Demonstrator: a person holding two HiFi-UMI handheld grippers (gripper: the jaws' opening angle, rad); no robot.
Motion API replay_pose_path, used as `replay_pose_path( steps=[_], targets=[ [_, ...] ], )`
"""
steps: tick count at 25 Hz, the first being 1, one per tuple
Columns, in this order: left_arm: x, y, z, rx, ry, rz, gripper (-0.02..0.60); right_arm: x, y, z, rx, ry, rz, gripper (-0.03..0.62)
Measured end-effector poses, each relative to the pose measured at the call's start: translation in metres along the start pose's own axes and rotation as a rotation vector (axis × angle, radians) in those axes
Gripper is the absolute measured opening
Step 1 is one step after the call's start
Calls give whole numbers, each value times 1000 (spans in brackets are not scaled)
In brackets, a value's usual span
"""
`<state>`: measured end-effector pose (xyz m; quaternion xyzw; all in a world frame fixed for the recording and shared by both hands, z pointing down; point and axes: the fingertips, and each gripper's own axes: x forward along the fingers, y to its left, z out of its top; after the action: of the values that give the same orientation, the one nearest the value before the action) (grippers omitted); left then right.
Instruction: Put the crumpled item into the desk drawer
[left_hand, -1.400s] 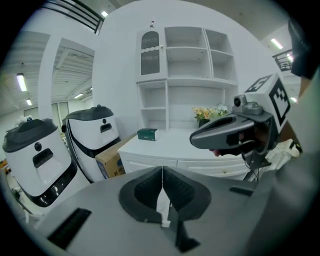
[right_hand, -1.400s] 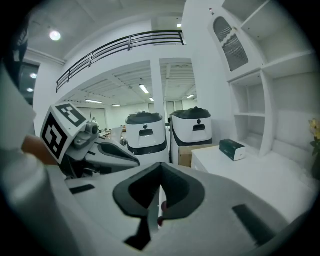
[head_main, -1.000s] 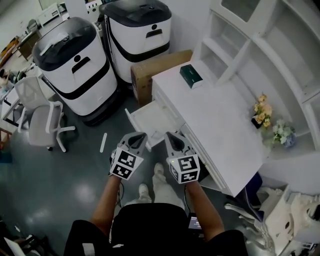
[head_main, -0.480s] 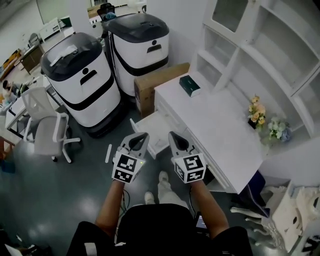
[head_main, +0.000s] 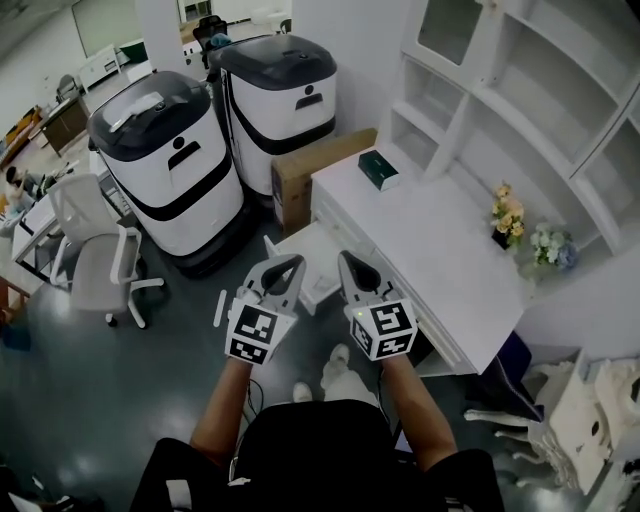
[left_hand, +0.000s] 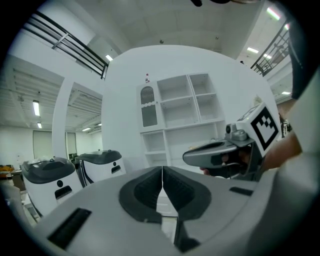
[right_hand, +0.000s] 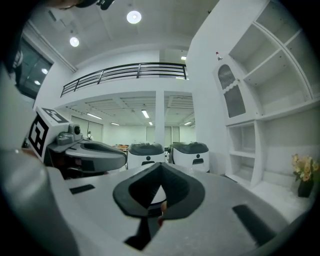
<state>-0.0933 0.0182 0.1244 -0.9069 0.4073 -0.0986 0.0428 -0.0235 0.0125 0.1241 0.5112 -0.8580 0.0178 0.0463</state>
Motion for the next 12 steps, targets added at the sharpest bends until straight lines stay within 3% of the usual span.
replay_pose_path(
  steps=[12],
  targets=[
    [-5, -9, 38, 21, -80, 15, 9, -17, -1, 37, -38, -73, -7, -8]
  ],
)
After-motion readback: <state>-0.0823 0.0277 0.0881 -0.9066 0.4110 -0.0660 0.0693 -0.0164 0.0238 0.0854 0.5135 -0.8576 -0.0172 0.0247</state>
